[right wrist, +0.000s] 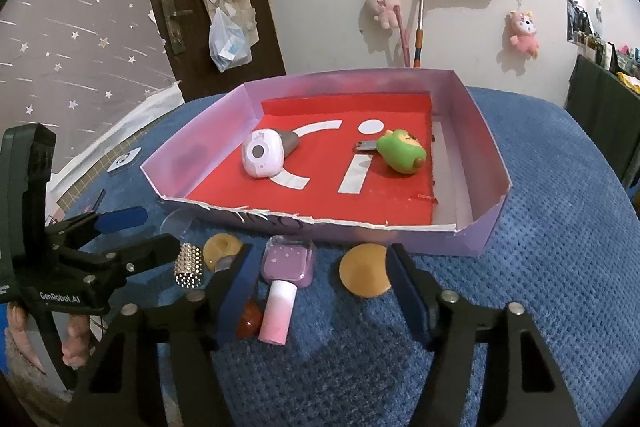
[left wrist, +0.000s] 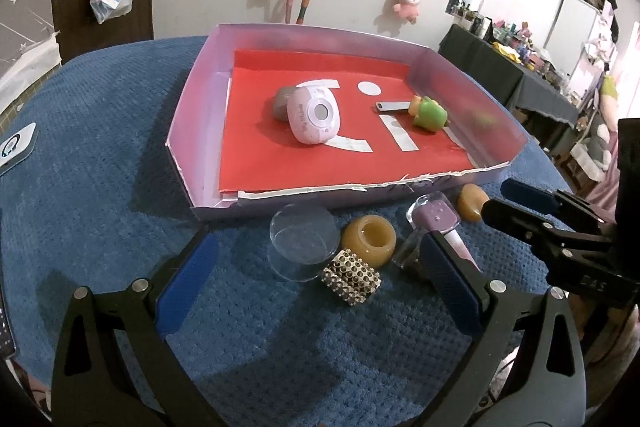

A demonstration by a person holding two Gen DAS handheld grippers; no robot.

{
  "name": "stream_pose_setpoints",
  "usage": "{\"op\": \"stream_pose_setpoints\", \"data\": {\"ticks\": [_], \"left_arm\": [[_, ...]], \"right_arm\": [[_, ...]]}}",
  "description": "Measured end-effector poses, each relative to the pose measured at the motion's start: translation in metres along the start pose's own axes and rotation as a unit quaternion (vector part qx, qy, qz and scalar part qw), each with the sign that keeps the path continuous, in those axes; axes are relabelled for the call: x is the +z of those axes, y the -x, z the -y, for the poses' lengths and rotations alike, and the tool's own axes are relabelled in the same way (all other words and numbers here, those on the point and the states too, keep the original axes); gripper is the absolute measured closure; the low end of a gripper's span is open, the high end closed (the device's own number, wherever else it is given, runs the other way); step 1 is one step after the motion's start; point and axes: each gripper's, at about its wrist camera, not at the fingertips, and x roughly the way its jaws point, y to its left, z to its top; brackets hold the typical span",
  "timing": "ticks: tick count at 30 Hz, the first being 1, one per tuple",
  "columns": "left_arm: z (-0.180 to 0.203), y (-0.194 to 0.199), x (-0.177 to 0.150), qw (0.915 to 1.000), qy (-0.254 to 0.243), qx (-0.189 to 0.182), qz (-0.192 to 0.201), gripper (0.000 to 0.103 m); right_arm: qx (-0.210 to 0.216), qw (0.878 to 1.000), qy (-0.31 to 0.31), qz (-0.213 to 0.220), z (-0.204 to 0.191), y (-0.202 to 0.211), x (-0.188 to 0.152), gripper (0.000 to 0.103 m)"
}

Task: Organize rigid objects
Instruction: 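Withdraw both tools from the box toward the remaining items, then grasp the tan round sponge with the right gripper while the left grasps the clear glass cup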

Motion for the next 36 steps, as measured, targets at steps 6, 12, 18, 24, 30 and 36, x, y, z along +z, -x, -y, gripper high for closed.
{"op": "stream_pose_setpoints", "data": {"ticks": [6,12,18,24,30,36], "left_arm": [[-0.001,-0.001,-0.002,1.0,0.002,-0.004,-0.002,0.014],[-0.004,-0.005,-0.006,0.9999,0.006,-0.008,-0.009,0.026],[-0.014,-0.008,-0.004,0.9998,0.017,0.004,-0.009,0.033],[-0.019,-0.011,-0.005,0.9995,0.011,0.026,-0.011,0.034],[-0.019,-0.012,-0.005,0.9996,0.01,0.024,-0.011,0.034],[-0.02,-0.015,-0.004,0.9997,0.003,0.023,-0.009,0.034]], "right_arm": [[-0.003,1.0,-0.005,-0.012,0.002,-0.005,-0.005,0.044],[-0.01,1.0,-0.017,-0.019,0.01,-0.009,-0.007,0.049],[-0.026,0.999,-0.035,-0.025,0.02,-0.013,-0.007,0.053],[-0.045,0.998,-0.036,-0.034,0.025,-0.019,-0.008,0.054],[-0.056,0.997,-0.022,-0.045,0.021,-0.028,-0.01,0.055],[-0.069,0.996,-0.006,-0.051,0.018,-0.037,-0.008,0.055]]}}
